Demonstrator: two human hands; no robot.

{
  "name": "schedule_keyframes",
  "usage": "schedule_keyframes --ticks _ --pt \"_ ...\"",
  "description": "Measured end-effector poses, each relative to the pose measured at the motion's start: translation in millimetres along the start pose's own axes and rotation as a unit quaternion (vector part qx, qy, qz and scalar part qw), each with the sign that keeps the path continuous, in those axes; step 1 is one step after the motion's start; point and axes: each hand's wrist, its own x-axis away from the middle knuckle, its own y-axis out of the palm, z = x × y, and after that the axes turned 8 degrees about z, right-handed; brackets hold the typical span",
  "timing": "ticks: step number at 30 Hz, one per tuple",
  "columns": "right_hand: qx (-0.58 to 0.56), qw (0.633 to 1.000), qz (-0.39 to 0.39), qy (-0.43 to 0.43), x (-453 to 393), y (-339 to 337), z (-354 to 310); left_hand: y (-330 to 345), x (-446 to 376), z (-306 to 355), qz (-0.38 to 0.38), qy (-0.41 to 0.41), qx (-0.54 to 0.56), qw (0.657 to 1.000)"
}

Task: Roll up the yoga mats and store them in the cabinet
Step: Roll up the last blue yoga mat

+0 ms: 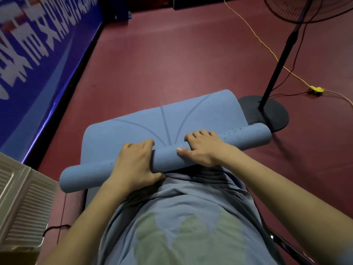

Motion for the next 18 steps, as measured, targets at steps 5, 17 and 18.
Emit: schedule_keyframes --ticks 5,17,18 --pt "-0.015 1.000 -0.007 -0.003 -11.6 -3.9 3.1 9.9 17.2 19.9 0.070 -0.043 0.025 0.996" --pt "-0.020 0.999 0.041 -0.004 -20.9 -6.5 8.1 32.3 -14.5 9.0 0.036 -0.051 -0.071 0.996" --pt "-0.019 0.998 0.054 -0.004 -21.2 -6.2 9.7 26.8 -21.0 8.2 0.002 -0.047 -0.072 0.996"
